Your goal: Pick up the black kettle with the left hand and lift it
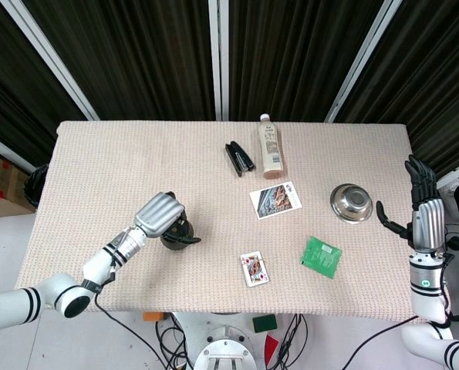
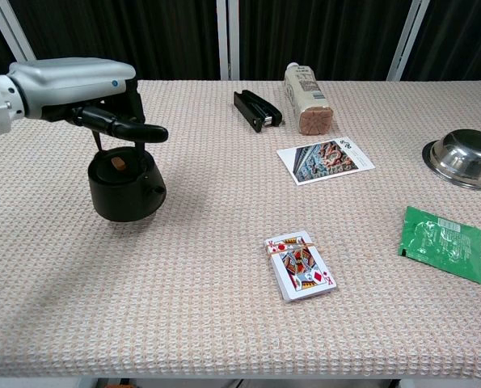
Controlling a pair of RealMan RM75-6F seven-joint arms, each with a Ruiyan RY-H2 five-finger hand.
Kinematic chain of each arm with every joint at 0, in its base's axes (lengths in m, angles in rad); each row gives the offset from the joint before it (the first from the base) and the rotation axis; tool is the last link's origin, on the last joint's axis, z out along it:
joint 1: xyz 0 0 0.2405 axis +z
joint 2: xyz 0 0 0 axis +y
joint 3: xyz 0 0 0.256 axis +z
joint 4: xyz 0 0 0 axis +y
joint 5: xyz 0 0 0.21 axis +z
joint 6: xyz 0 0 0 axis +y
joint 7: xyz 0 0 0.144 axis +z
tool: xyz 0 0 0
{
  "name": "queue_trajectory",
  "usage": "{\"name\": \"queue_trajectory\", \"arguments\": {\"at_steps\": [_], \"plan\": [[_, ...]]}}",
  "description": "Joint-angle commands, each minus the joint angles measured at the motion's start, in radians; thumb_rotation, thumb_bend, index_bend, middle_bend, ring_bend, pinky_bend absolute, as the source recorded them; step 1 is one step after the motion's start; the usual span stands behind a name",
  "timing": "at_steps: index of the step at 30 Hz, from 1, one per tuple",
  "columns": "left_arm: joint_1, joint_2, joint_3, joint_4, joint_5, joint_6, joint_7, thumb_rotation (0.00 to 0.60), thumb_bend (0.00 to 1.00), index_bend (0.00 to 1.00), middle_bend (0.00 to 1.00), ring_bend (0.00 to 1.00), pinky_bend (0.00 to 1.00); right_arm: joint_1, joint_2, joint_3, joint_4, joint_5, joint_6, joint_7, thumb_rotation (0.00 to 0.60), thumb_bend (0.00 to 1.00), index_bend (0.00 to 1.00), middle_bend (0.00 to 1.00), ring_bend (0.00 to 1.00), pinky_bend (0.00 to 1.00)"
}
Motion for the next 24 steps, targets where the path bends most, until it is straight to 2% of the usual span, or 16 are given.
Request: {"name": "queue_trajectory", "arguments": {"at_steps": [1, 6, 9, 14, 17, 20, 24], "plan": [[-0.001, -0.009, -0.002, 0.007, -0.002, 0.006, 0.005, 0.073, 0.0, 1.0, 1.0, 0.97, 0.48, -0.001, 0.005, 0.004, -0.003, 0.0, 0.005, 0.002, 0.6, 0.35, 0.0, 0.0, 0.0, 0.01], [0.001, -0.027, -0.003, 0.019, -0.002, 0.025, 0.021, 0.067, 0.0, 1.0, 1.0, 0.98, 0.6, -0.003, 0.012, 0.006, -0.009, 0.001, 0.009, 0.007, 0.6, 0.35, 0.0, 0.0, 0.0, 0.02], [0.001, -0.039, -0.002, 0.029, -0.005, 0.031, 0.033, 0.082, 0.0, 1.0, 1.0, 0.99, 0.66, -0.005, 0.013, 0.004, -0.006, 0.001, 0.007, 0.009, 0.6, 0.35, 0.0, 0.0, 0.0, 0.02], [0.007, -0.073, -0.009, 0.062, -0.017, 0.052, 0.039, 0.237, 0.0, 1.0, 1.0, 1.0, 0.7, -0.006, 0.012, 0.004, 0.0, 0.005, 0.005, 0.013, 0.6, 0.35, 0.0, 0.0, 0.0, 0.01], [0.011, -0.093, -0.014, 0.085, -0.015, 0.071, 0.029, 0.287, 0.0, 1.0, 1.0, 1.0, 0.72, -0.006, 0.011, 0.005, 0.003, 0.005, 0.004, 0.013, 0.6, 0.35, 0.0, 0.0, 0.0, 0.01], [0.01, -0.1, -0.015, 0.098, -0.013, 0.072, 0.023, 0.31, 0.0, 1.0, 1.0, 1.0, 0.72, -0.005, 0.009, 0.005, 0.005, 0.006, 0.001, 0.012, 0.6, 0.35, 0.0, 0.0, 0.0, 0.01], [0.012, -0.11, -0.019, 0.112, -0.007, 0.082, -0.002, 0.313, 0.0, 1.0, 1.0, 1.0, 0.72, -0.003, 0.005, 0.002, 0.008, 0.006, -0.005, 0.01, 0.6, 0.35, 0.0, 0.0, 0.0, 0.01]]}}
